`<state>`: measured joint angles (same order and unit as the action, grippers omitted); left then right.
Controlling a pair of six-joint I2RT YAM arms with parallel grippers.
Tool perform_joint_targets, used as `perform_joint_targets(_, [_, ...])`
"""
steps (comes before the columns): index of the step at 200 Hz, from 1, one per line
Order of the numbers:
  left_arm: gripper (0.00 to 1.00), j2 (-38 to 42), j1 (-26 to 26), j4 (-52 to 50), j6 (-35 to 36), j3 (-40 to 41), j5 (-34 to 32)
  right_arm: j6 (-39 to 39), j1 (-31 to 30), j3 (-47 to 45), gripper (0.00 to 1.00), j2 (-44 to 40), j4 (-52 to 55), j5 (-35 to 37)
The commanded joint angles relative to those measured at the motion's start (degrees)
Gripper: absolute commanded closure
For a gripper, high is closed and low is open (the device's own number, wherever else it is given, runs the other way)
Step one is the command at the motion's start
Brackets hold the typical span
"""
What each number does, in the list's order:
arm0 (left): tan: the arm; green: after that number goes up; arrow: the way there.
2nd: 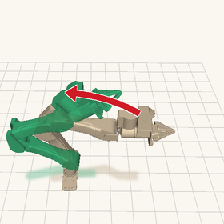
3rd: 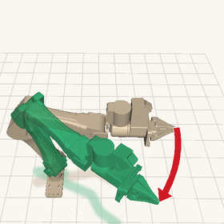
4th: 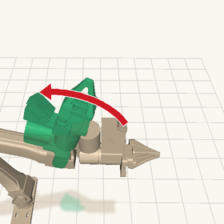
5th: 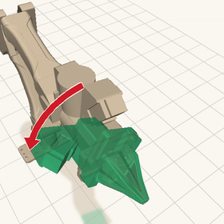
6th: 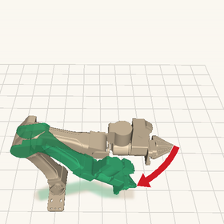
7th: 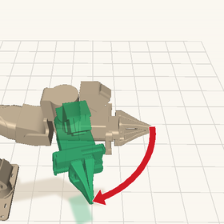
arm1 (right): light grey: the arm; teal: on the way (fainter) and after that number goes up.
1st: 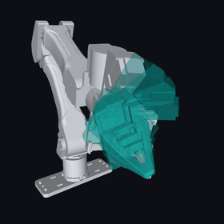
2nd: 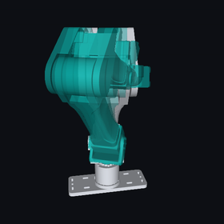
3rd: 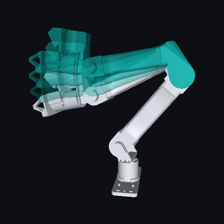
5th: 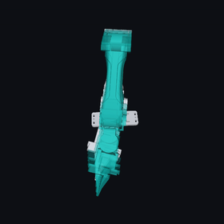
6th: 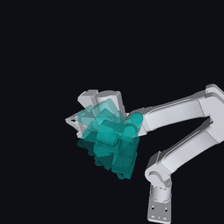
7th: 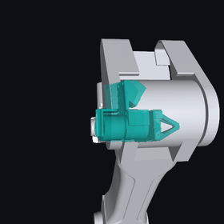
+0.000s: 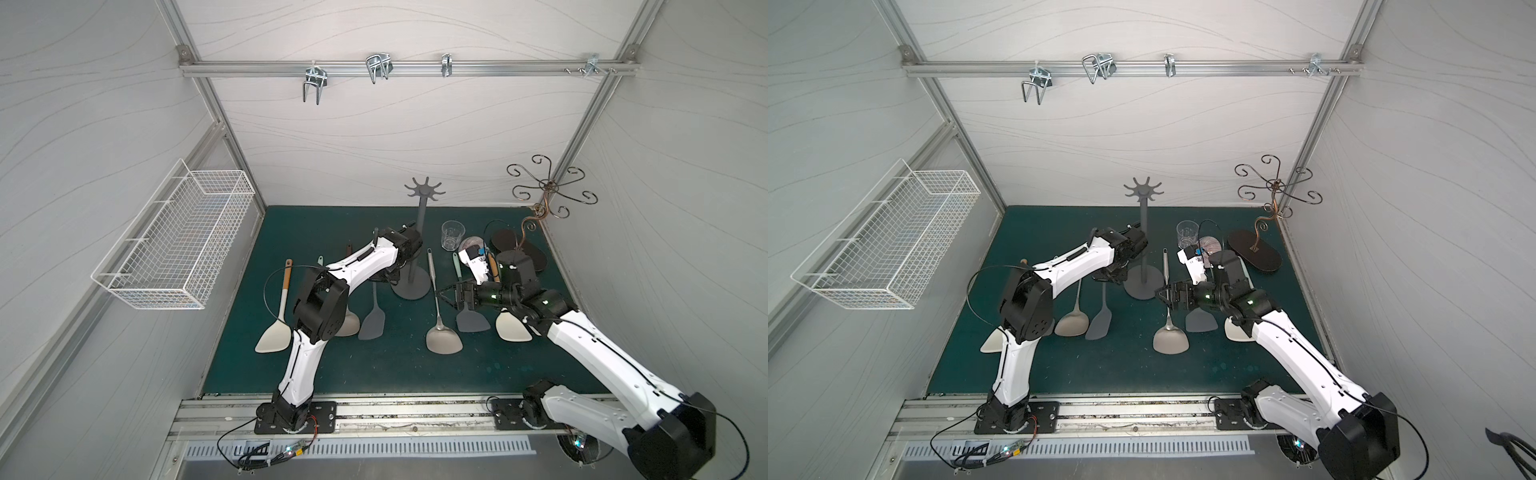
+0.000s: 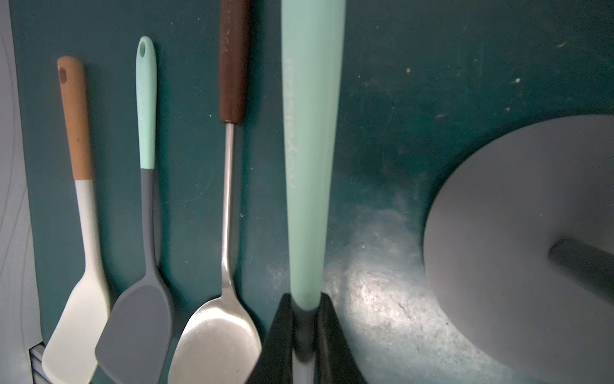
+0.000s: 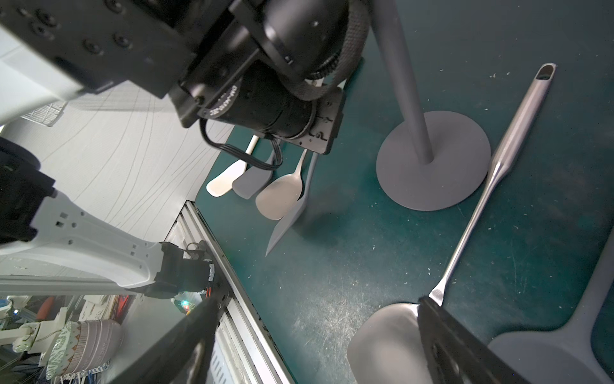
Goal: Take the spatula off the kitchen utensil rack
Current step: Place the spatula at the center of the board.
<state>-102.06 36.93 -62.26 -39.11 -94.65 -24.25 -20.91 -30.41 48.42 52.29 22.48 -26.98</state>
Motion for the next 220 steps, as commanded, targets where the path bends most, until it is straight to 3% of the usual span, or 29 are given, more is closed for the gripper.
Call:
perform_joint_targets(1, [1.00,-4.3,0.5,-7.2,-2.5,-5.7,-6.3,1.2,-0.3,0.4,0.09,0.4,0.0,0.0])
perform_joint_targets(78, [1.00,-13.7,0.9,-4.1,-0.5,-9.0,-3.5,1.7,-0.1,-0.3,0.07,1.3,-1.3,0.2])
perform_joint_targets(165, [1.00,-23.9,1.0,-9.2,-0.6,-17.9,-4.7,2.1,0.1,0.4,0.06,4.3,-2.8,-1.4])
perform_joint_targets(220, [1.00,-19.5,0.5,-4.8,-2.0,-12.4,-4.8,2.2,0.3,0.4,0.06,6.0,-3.6,-0.1])
